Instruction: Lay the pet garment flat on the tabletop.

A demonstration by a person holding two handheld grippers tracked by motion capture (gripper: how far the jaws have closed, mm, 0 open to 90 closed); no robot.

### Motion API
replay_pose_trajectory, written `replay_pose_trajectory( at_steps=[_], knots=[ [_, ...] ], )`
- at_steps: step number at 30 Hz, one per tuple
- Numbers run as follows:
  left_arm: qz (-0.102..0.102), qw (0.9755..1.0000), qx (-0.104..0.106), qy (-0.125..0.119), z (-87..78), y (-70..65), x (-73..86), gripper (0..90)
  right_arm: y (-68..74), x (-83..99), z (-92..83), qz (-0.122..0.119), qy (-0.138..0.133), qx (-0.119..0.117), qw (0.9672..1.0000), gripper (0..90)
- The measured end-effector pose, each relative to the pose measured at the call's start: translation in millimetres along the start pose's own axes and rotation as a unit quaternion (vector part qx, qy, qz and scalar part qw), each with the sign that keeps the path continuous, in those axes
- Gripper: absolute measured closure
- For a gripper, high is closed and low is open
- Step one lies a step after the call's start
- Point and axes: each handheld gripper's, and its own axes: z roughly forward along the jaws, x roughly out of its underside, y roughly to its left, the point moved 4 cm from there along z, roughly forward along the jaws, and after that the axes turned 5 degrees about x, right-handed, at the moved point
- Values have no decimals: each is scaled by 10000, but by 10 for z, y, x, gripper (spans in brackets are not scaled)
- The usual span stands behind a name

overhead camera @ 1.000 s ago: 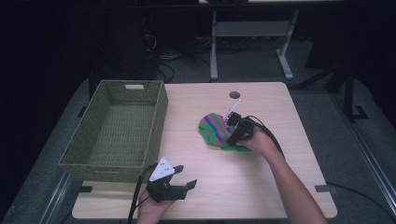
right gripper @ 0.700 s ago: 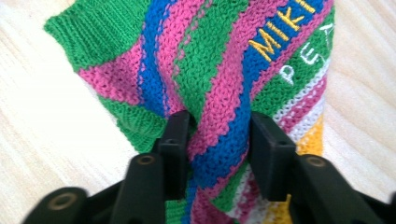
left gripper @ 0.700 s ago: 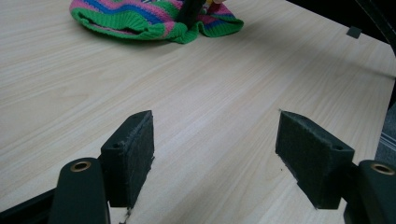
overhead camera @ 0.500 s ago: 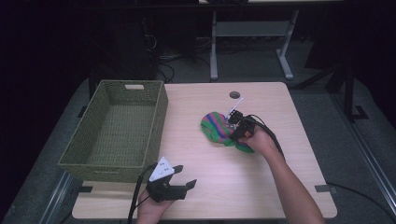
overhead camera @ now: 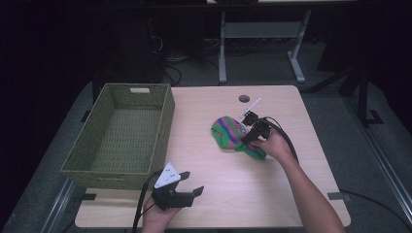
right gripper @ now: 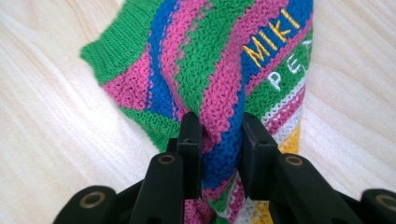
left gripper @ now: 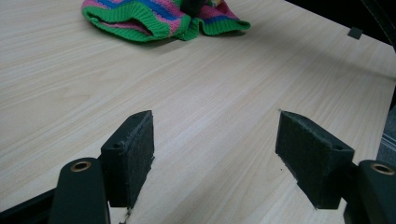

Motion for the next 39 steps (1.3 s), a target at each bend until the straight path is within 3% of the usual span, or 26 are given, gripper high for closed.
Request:
replay_pose_trajectory(
  at_steps=[12, 16, 24, 29, 32, 36, 39],
  knots=[
    [-15, 10000, -37, -37, -16, 23, -2, 277, -100, 42, -248, 251, -475, -246, 9983, 725],
    [-108, 9999, -50, -104, -34, 44, -1, 277, -145, 65, -365, 422, -689, -389, 9960, 725],
    [-32, 10000, -44, -42, -8, 21, 4, 277, -143, 100, -528, 463, -970, -578, 9925, 726],
    [-85, 9999, -74, -94, -26, 43, -2, 277, -135, 101, -630, 456, -1179, -711, 9894, 727],
    [-124, 9998, -96, -116, -49, 68, 2, 277, -127, 101, -701, 445, -1219, -692, 9891, 727],
    [-163, 9997, -88, -144, -50, 64, 3, 277, -118, 107, -816, 411, -1404, -772, 9862, 727],
    [-101, 9998, -99, -106, -50, 62, 5, 277, -89, 119, -888, 334, -1481, -761, 9855, 727]
  ],
)
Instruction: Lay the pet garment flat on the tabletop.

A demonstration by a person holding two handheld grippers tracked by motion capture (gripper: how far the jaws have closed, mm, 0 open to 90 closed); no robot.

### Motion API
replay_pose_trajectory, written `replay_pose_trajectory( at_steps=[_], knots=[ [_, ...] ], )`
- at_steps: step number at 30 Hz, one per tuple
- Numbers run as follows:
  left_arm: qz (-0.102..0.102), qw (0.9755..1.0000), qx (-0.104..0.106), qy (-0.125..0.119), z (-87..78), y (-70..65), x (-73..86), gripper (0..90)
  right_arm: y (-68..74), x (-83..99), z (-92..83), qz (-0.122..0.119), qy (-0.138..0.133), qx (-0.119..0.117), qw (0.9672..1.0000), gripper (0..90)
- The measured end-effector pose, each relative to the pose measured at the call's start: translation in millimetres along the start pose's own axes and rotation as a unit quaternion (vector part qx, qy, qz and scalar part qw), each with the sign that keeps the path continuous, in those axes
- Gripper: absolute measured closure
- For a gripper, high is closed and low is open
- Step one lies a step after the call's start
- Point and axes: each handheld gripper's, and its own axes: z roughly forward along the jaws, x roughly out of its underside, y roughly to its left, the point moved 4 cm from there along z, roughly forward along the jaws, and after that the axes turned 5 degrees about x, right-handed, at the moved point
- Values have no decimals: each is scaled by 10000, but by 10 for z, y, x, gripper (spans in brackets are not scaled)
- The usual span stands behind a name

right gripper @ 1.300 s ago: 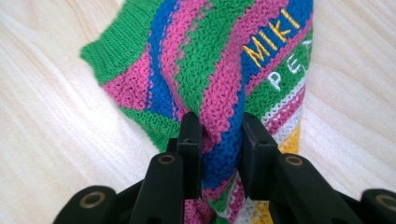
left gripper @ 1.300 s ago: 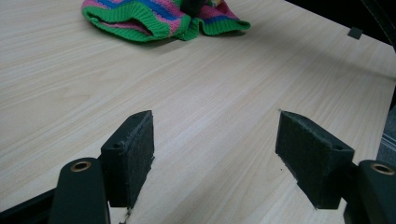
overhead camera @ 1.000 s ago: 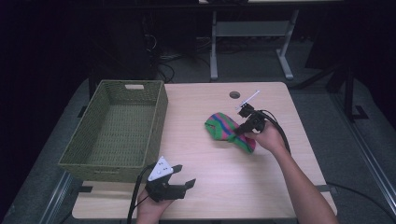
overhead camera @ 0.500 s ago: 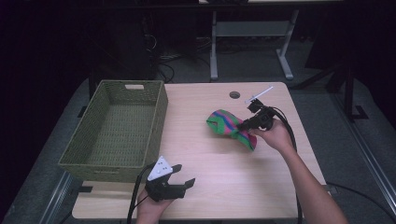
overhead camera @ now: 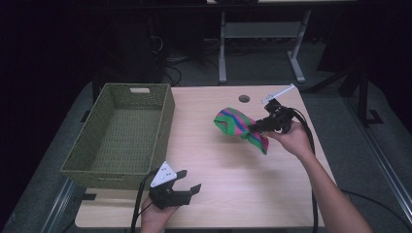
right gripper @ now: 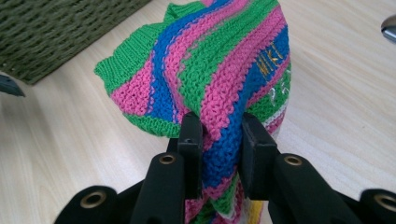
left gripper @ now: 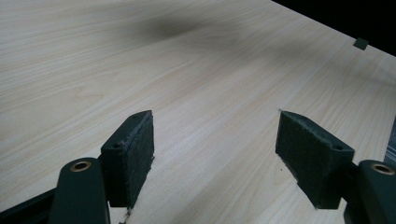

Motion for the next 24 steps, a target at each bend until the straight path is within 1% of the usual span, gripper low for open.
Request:
replay_pose_trajectory(
  at_steps=[1, 4, 5, 6, 10, 11, 13, 16, 19, 23, 24],
  knots=[
    [-6, 10000, 7, -8, 3, -3, -3, 277, 20, 0, -21, 0, -9, -13, 10000, 727],
    [-34, 10000, 12, -23, 10, -2, -3, 277, 70, 1, -56, -121, -75, -49, 9999, 727],
    [-36, 10000, 8, -13, 11, -2, -2, 277, 85, 0, -64, -116, -62, -54, 9999, 727],
    [-37, 10000, 2, -8, 11, -2, -2, 277, 100, -1, -72, -179, -80, -60, 9998, 726],
    [-8, 10000, -21, 3, 3, 7, -3, 277, 165, 0, -114, -246, -137, -145, 9995, 726],
    [-8, 10000, -30, 1, 0, 10, -2, 277, 180, 4, -122, -297, -145, -150, 9993, 726],
    [-64, 10000, -30, -37, -5, 11, -3, 277, 211, 14, -137, -373, -166, -174, 9990, 727],
    [-79, 9999, -31, -95, -22, 17, -9, 277, 269, 39, -162, -502, -179, -200, 9984, 727],
    [-93, 9999, -36, -117, -25, 18, -9, 277, 332, 72, -187, -567, -201, -245, 9979, 726],
    [-75, 9999, -50, -138, -31, 20, -15, 277, 435, 144, -200, -693, -206, -327, 9968, 726],
    [-72, 9999, -53, -137, -32, 20, -15, 277, 484, 182, -195, -752, -190, -352, 9964, 726]
  ],
)
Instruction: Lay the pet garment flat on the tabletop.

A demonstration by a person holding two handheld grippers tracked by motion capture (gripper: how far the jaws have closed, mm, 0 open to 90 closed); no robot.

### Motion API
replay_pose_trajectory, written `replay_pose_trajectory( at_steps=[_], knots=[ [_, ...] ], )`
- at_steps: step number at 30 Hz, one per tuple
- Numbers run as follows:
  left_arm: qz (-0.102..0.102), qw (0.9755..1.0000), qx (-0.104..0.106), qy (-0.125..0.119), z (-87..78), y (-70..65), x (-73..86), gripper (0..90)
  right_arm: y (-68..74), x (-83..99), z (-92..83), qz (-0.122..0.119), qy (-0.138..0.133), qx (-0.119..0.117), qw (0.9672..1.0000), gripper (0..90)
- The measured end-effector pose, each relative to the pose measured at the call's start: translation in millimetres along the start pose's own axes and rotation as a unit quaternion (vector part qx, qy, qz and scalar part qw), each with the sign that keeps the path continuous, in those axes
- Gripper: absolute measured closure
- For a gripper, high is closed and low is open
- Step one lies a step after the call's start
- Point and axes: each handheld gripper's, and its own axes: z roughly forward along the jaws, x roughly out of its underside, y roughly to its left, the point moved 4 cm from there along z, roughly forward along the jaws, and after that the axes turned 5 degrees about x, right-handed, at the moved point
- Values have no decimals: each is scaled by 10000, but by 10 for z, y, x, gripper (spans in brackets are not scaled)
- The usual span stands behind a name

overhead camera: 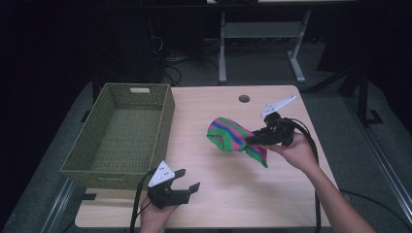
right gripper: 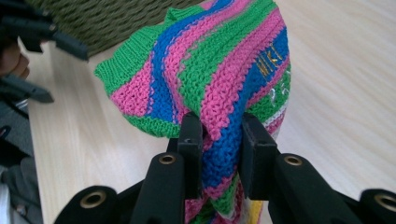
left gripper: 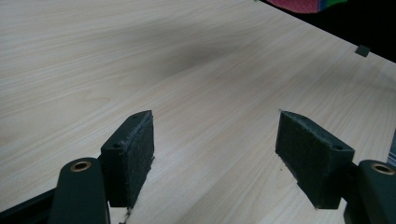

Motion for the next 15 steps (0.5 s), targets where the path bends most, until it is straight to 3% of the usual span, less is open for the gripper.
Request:
replay_pose_trajectory(
  at_steps=[15],
  knots=[
    [0, 10000, -27, 22, -8, 7, 5, 277, 360, 249, 190, -407, 323, -168, 9985, 723]
  ],
)
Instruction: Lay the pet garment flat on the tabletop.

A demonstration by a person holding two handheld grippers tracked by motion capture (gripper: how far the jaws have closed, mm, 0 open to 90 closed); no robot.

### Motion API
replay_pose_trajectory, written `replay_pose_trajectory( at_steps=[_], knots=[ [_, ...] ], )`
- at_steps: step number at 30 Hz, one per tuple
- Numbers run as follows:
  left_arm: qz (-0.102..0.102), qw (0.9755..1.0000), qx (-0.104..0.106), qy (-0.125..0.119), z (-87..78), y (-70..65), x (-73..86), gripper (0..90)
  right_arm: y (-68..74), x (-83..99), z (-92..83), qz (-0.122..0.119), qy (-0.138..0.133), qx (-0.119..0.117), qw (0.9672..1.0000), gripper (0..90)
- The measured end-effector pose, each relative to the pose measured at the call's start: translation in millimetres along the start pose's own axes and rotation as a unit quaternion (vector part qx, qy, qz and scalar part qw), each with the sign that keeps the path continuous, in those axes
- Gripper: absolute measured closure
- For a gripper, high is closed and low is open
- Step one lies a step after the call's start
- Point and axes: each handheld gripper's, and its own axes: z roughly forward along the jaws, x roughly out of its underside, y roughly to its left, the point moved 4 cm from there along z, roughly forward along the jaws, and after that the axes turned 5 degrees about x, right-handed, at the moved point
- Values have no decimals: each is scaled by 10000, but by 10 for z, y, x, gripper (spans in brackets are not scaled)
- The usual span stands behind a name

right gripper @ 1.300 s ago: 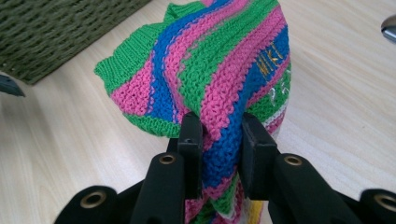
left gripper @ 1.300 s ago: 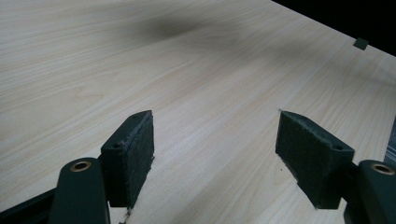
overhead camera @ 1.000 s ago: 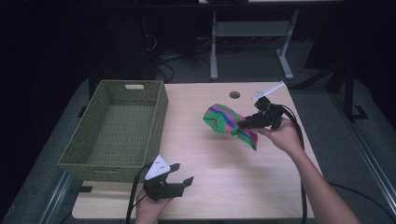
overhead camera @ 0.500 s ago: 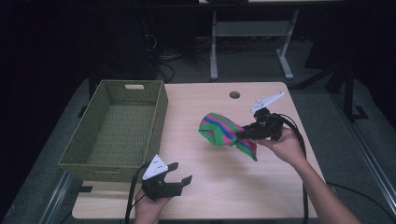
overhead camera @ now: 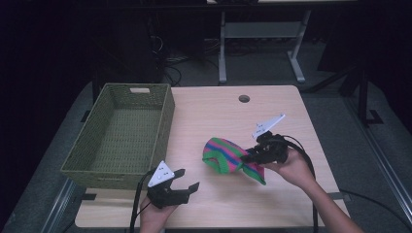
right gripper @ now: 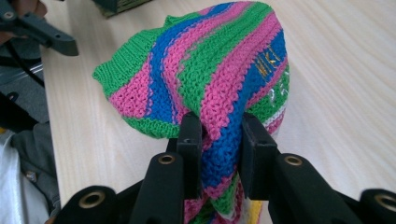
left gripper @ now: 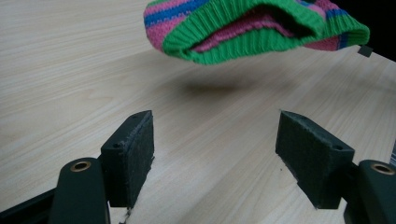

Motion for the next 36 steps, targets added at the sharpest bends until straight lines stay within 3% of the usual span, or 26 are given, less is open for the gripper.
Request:
replay_pose_trajectory(
  at_steps=[7, 13, 18, 27, 30, 36],
  knots=[
    [-16, 10000, -18, -86, -10, -8, -4, 277, 160, 57, 101, -225, 178, -93, 9995, 722],
    [10, 10000, -4, -49, -8, -10, -2, 277, 233, 208, 372, -345, 489, -228, 9979, 720],
    [3, 10000, 1, -39, -1, -12, -1, 277, 341, 296, 563, -300, 718, -450, 9960, 709],
    [14, 10000, 10, -16, -5, -20, 2, 277, 436, 402, 716, -421, 890, -498, 9939, 656],
    [19, 10000, 15, -22, -4, -22, 1, 277, 445, 429, 735, -538, 795, -533, 9940, 632],
    [32, 10000, 16, -23, 2, -24, 0, 277, 448, 449, 725, -529, 737, -603, 9941, 542]
  ],
)
